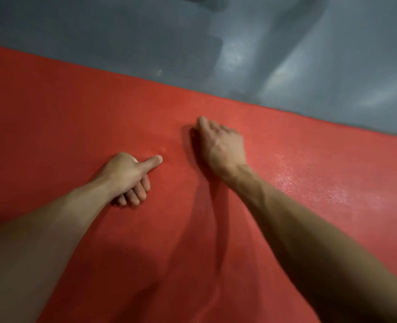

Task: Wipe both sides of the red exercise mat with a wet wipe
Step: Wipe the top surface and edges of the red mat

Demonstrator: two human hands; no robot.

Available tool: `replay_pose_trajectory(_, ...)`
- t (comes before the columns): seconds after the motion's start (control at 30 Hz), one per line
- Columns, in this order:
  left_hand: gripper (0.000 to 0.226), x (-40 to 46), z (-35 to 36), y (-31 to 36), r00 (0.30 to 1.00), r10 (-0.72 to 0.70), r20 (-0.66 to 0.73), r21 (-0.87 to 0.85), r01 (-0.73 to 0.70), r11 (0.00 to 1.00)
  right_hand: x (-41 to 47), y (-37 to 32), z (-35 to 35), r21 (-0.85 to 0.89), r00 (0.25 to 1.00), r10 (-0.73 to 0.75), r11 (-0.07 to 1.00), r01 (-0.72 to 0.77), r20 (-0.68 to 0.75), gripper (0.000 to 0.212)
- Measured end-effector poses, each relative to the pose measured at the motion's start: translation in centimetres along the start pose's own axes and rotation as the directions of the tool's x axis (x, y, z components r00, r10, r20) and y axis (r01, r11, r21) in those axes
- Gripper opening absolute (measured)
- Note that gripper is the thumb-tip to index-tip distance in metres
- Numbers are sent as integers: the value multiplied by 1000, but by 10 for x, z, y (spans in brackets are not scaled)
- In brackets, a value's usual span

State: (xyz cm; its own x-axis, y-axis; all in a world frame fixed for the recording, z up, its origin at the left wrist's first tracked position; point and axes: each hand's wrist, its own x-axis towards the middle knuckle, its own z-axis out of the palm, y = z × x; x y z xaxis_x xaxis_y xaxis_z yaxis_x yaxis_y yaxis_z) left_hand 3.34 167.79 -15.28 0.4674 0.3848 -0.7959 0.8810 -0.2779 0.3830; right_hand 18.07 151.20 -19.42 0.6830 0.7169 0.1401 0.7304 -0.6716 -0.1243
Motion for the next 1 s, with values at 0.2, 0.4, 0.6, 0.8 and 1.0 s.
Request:
replay_pose_trajectory(0.2,69,0,0,-1,1000,2,6,-2,-2,1000,-28,132,-48,-120,851,525,844,-524,-19,24)
replay_pose_trajectory(0.4,69,-3,2,1,1000,7,-9,12,-7,1000,-11,1,-6,39,990,143,989,-143,4,13)
replay_pose_trajectory(0.6,69,-4,2,1,1000,8,-30,0,-8,1000,-36,56,-22,-100,996,70,993,-65,48,14)
replay_pose_trajectory(0.8,68,-5,3,2,999,17,-39,1,-17,1000,-66,112,-50,-70,924,378,925,-374,57,25)
replay_pose_trajectory(1.0,68,-5,4,1,998,24,-55,-1,-24,1000,-116,-32,-31,195,900,-412,903,382,145,15)
